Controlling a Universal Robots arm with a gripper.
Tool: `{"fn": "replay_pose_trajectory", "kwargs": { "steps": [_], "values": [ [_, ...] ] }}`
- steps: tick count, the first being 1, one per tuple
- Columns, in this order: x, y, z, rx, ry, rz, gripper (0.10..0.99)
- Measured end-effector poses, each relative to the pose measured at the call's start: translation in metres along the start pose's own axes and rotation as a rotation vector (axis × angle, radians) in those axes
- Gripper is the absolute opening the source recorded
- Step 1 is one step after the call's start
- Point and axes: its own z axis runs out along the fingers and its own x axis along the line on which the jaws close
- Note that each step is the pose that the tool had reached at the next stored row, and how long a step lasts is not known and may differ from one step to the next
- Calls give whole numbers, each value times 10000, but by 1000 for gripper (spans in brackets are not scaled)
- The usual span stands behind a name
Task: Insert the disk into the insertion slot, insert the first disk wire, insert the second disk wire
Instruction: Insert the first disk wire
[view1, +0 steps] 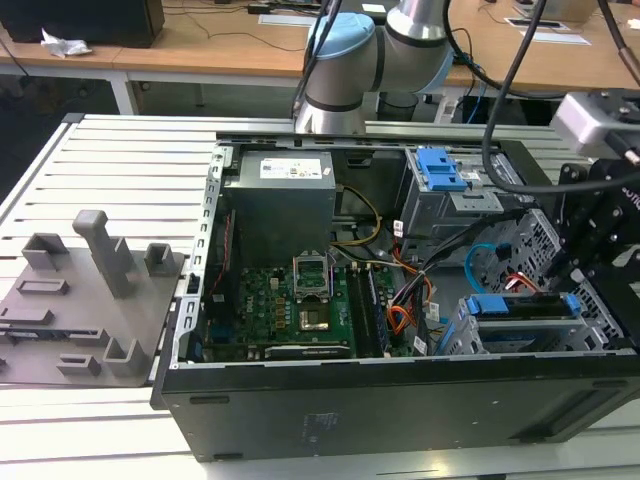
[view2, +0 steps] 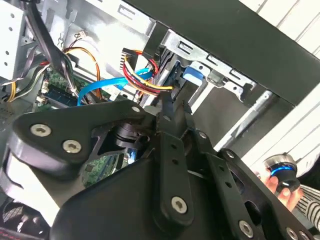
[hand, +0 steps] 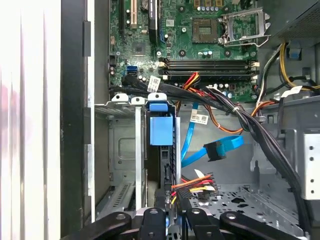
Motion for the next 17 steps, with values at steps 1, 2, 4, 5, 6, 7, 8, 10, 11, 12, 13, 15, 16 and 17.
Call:
{"fn": "replay_pose_trajectory", "kwargs": {
  "steps": [1,2,4,5,6,7,8,10,11,12,13,15,16,17],
  "values": [
    [0,1,-19,0,0,-1,224],
    [0,2,-31,0,0,-3,157],
    [1,78,-38,-2,-94,-11,106],
    [2,112,-36,0,-103,-12,106],
    [2,152,-33,3,-112,-12,106],
    [3,205,-29,7,-119,-12,106],
    [4,229,-27,8,-120,-10,106],
    [3,230,-27,8,-120,-13,106],
    [3,231,-27,8,-120,-12,106],
    [3,231,-27,7,-120,-13,106],
    [3,231,-27,7,-120,-13,106],
    [3,231,-27,8,-120,-12,106],
    [3,232,-27,7,-120,-12,106],
    [3,232,-27,8,-120,-12,106]
  ]
}}
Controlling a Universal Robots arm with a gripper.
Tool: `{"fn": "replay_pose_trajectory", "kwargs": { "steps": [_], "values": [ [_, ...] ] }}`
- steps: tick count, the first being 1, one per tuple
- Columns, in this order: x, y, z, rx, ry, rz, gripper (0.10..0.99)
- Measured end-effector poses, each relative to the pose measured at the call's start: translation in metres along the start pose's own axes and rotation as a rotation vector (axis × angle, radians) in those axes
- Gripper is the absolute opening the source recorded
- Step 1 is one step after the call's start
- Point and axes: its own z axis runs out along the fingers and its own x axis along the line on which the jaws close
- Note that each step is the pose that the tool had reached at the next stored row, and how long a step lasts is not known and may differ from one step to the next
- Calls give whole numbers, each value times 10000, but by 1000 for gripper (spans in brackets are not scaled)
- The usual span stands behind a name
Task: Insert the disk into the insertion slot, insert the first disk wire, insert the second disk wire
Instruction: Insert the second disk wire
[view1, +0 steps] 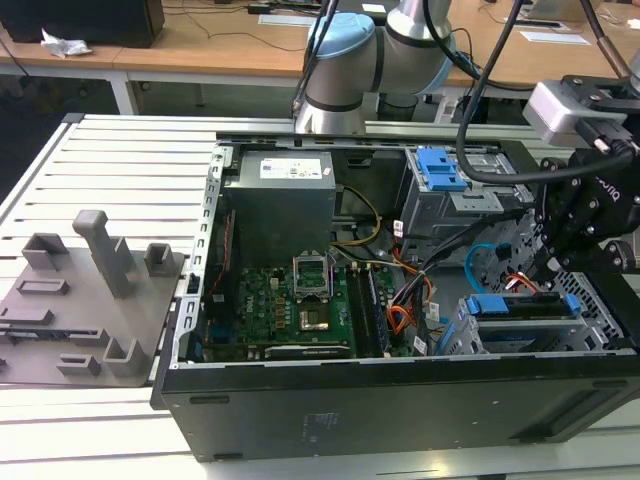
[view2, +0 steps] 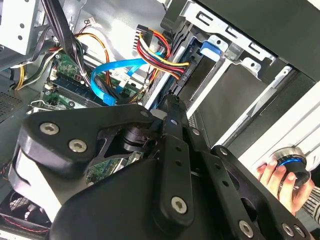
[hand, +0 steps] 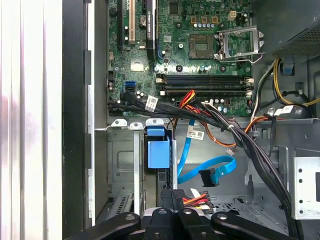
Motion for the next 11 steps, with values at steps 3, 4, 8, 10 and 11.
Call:
{"fn": "replay_pose_trajectory", "kwargs": {
  "steps": [3,4,8,10,11],
  "values": [
    [0,1,0,0,1,0,106],
    [0,2,0,0,0,0,114],
    [-1,2,0,0,1,0,302],
    [-133,3,2,0,0,-8,302],
    [-254,2,2,0,1,-25,302]
  ]
}}
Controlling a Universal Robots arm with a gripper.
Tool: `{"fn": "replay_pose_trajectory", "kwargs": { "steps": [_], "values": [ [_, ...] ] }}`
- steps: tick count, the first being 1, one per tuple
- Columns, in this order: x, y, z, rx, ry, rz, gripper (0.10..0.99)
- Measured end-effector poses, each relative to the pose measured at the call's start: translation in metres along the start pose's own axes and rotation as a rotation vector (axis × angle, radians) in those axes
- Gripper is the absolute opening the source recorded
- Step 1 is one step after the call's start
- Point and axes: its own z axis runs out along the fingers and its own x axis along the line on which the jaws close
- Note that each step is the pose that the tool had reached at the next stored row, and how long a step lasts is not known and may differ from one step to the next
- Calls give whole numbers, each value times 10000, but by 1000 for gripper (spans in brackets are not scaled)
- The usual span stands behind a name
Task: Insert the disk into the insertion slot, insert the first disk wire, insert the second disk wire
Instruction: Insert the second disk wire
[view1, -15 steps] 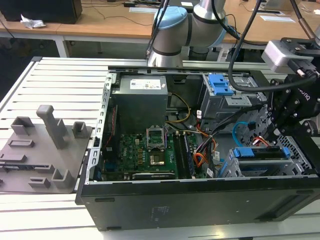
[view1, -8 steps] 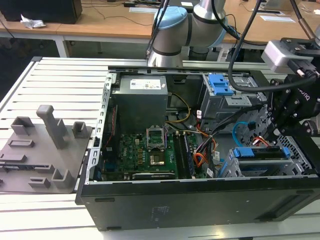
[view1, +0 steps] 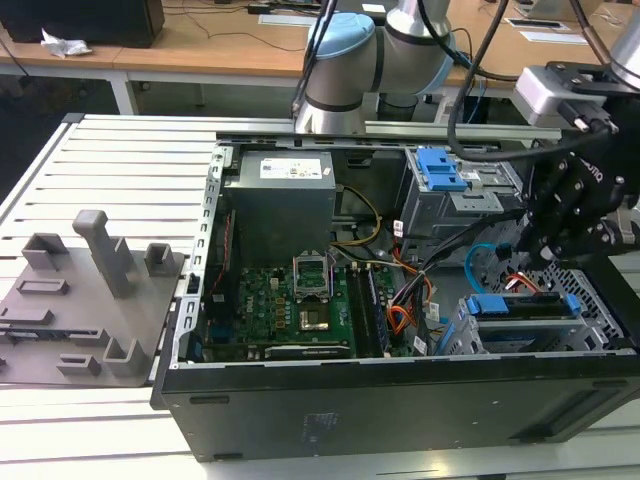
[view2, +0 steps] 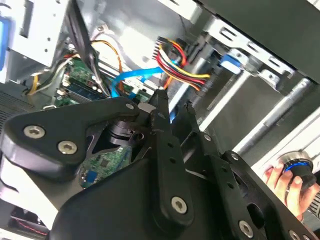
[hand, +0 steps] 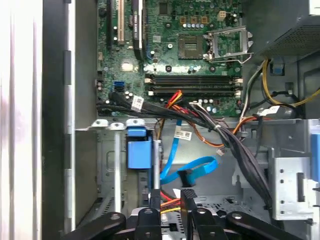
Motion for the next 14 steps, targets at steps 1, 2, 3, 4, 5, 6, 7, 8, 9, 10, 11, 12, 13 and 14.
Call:
{"fn": "replay_pose_trajectory", "kwargs": {
  "steps": [1,2,3,4,5,6,7,8,9,10,11,12,13,14],
  "values": [
    [-45,0,0,0,1,-9,302],
    [-67,1,0,0,2,-18,302],
    [-92,2,1,-1,10,-242,302],
    [-93,3,2,-6,34,-819,302],
    [-93,3,4,-7,42,-998,302],
    [-93,3,4,-9,50,-1178,302],
    [-93,3,7,-12,69,-1619,302],
    [-97,3,7,-14,84,-1932,302],
    [-98,11,7,-15,85,-1966,302],
    [-98,30,9,-15,86,-1988,302],
    [-97,116,14,-15,86,-2010,302],
    [-96,165,17,-14,96,-2047,302],
    [-96,177,18,-16,118,-2069,302],
    [-95,188,19,-19,155,-2092,302]
  ]
}}
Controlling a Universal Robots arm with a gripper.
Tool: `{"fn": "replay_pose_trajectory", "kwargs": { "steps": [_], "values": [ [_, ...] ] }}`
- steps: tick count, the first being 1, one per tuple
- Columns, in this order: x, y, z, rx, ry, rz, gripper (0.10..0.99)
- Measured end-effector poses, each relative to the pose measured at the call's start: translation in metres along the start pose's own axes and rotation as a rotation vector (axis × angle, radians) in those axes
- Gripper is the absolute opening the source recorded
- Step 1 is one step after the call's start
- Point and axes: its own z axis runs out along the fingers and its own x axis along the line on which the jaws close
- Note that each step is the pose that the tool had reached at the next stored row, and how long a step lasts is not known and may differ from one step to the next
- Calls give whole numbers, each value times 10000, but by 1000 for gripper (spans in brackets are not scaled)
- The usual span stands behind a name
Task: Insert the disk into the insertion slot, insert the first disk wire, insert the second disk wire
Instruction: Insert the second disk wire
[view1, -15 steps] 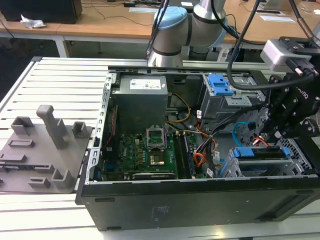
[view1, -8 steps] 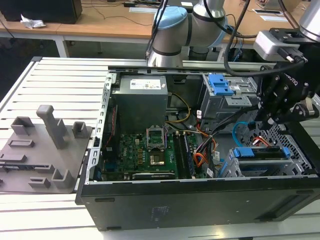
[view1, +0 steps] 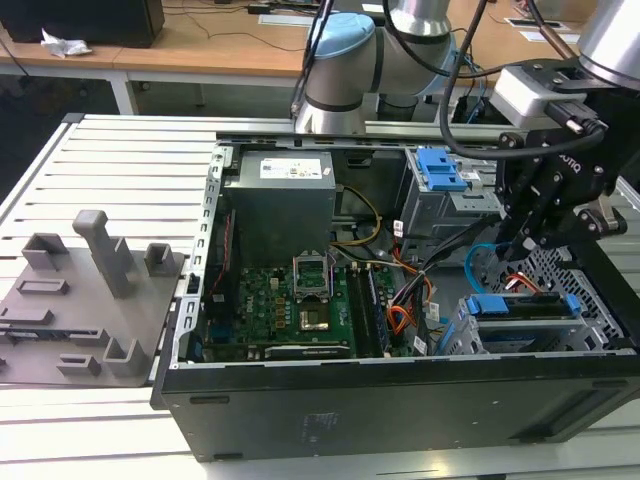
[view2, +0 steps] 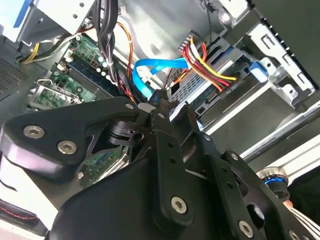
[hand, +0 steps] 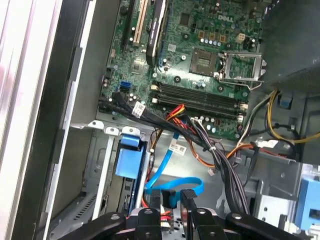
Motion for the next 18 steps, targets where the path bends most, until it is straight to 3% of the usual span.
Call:
{"fn": "replay_pose_trajectory", "kwargs": {
  "steps": [1,2,8,9,12,15,17,18],
  "values": [
    [-4,21,4,-23,117,-56,302],
    [-5,26,9,-27,137,-91,302],
    [-6,26,16,-26,136,-91,302],
    [-5,26,16,-27,135,-91,220],
    [-4,26,17,-26,134,-91,165],
    [225,72,33,-33,171,-85,165],
    [239,74,57,-36,154,286,165],
    [239,72,79,-40,127,869,165]
  ]
}}
